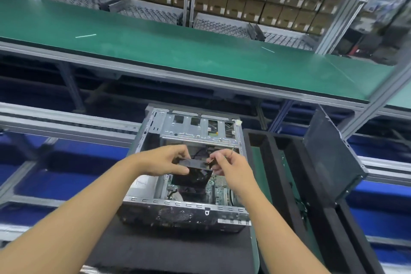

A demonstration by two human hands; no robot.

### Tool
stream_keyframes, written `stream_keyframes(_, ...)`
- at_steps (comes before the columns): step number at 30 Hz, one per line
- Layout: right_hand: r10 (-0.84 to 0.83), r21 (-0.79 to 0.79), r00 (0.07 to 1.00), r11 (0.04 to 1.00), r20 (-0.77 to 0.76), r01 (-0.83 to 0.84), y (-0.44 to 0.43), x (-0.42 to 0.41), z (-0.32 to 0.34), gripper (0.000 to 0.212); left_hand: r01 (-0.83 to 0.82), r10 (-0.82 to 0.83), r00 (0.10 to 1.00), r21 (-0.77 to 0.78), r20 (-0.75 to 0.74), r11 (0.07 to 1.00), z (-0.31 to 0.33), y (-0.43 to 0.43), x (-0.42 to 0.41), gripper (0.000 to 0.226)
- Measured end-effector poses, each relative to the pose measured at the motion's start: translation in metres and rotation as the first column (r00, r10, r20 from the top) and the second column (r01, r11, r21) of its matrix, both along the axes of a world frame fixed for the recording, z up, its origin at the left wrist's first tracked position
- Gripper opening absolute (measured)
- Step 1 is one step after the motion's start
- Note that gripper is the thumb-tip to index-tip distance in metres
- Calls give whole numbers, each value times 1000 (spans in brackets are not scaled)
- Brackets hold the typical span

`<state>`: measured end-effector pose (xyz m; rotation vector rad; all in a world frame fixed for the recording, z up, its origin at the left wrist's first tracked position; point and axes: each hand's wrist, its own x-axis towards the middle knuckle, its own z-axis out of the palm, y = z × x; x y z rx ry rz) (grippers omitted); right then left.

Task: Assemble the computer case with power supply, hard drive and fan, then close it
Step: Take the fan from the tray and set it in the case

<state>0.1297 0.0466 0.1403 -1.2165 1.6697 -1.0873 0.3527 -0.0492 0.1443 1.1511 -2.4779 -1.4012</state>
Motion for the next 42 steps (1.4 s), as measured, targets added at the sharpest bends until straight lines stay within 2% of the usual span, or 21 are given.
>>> stream_keyframes(5, 65, 139, 998, 988, -24, -61, 5, 13, -21, 27, 81, -86, 986, 39, 143, 996, -22, 8, 10, 23)
stream_keyframes(9, 96, 212, 993, 974, -69, -79, 10, 18, -35, 29, 154, -156, 959, 30, 237, 988, -35, 19, 4, 43)
stream_keyframes(12, 134, 294, 990, 949, -38, -117, 13, 20, -43, 30, 204, -207, 943, 35, 260, 978, -35, 22, 3, 45)
stream_keyframes(16, 290, 312, 950, 919, -116, -242, 13, 24, -38, 30, 315, -302, 890, 18, 341, 949, -31, 23, 3, 42)
stream_keyframes(18, 357, 342, 915, 897, -186, -280, 14, 26, -33, 29, 354, -331, 864, 9, 379, 935, -34, 25, 4, 50)
stream_keyframes(20, 355, 352, 922, 892, -153, -285, 15, 24, -33, 28, 362, -314, 858, -44, 407, 931, -40, 30, 5, 60)
stream_keyframes(23, 289, 322, 957, 907, -7, -271, 15, 23, -33, 28, 319, -236, 914, -223, 329, 921, -51, 37, 5, 45)
stream_keyframes(25, 249, 315, 967, 915, 47, -251, 15, 23, -34, 30, 286, -209, 937, -274, 280, 918, -54, 37, 6, 38)
stream_keyframes(27, 264, 329, 964, 909, 18, -255, 13, 24, -36, 32, 296, -222, 933, -255, 282, 921, -54, 36, 7, 38)
stream_keyframes(32, 396, 374, 887, 880, -238, -292, 12, 24, -37, 33, 317, -215, 920, -299, 329, 900, -65, 44, 7, 34)
stream_keyframes(35, 403, 369, 888, 877, -220, -306, 14, 23, -37, 31, 294, -180, 931, -359, 318, 886, -69, 47, 9, 40)
stream_keyframes(39, 366, 389, 914, 879, -176, -277, 14, 26, -39, 19, 289, -142, 942, -518, 304, 805, -77, 54, 7, 62)
stream_keyframes(42, 354, 398, 917, 880, -182, -260, 12, 27, -43, 15, 220, -93, 964, -551, 250, 805, -83, 56, 7, 62)
